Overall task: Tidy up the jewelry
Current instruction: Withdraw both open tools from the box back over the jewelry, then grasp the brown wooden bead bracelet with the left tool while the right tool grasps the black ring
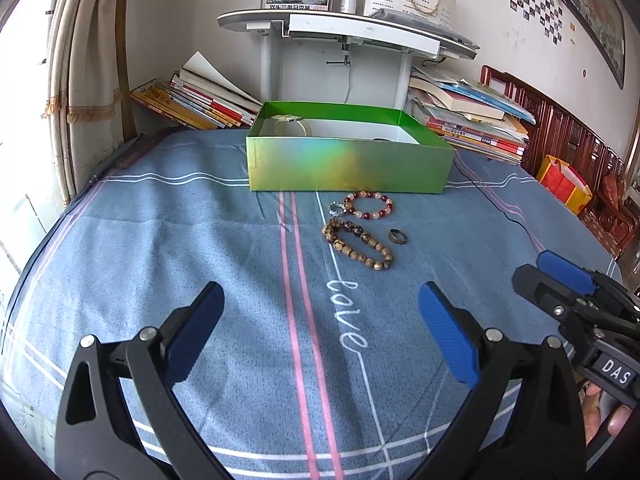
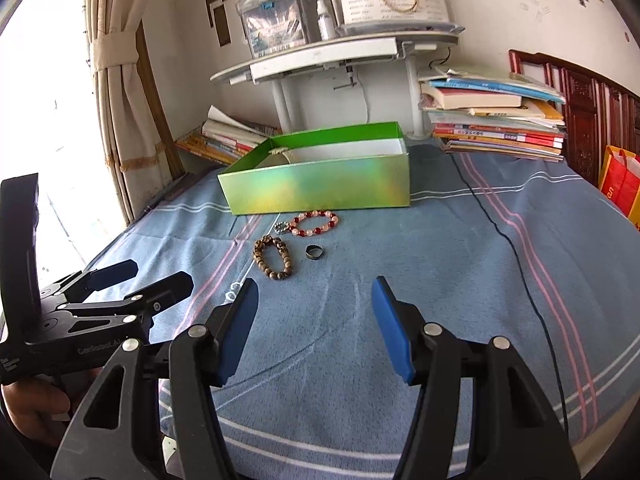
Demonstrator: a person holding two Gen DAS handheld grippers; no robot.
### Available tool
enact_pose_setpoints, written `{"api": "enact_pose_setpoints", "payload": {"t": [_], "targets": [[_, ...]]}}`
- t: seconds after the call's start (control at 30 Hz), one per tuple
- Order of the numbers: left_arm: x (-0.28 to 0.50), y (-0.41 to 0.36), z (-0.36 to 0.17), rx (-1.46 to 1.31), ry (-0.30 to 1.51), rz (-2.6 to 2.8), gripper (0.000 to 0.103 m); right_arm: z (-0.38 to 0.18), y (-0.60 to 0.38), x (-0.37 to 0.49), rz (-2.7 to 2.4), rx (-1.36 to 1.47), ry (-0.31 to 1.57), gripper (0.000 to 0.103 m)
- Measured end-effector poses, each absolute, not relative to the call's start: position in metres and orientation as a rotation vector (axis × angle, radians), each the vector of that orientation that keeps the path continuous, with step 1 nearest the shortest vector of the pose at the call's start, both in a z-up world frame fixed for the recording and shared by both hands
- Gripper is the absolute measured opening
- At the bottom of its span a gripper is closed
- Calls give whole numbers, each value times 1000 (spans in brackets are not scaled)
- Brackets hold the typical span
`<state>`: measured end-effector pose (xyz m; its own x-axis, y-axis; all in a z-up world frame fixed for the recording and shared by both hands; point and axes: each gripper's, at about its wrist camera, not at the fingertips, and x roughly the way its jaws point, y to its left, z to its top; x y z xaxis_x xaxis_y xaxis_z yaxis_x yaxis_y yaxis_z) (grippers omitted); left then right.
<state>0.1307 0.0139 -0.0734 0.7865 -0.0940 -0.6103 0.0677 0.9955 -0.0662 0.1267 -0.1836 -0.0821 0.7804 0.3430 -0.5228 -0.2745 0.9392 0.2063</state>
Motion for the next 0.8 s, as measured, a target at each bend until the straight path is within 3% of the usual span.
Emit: {"api": "enact_pose_setpoints", "payload": {"t": [0.33,0.73,0.8], "targets": [[155,24,-76,-61,676,-82,97,-97,-152,206,315,42,733,58],[190,40,-85,-82,717,-74,97,-125,-121,264,299,-39,875,42],[195,38,-86,-81,723,-80,97,-125,-119,266,286,-71,874,34]]}}
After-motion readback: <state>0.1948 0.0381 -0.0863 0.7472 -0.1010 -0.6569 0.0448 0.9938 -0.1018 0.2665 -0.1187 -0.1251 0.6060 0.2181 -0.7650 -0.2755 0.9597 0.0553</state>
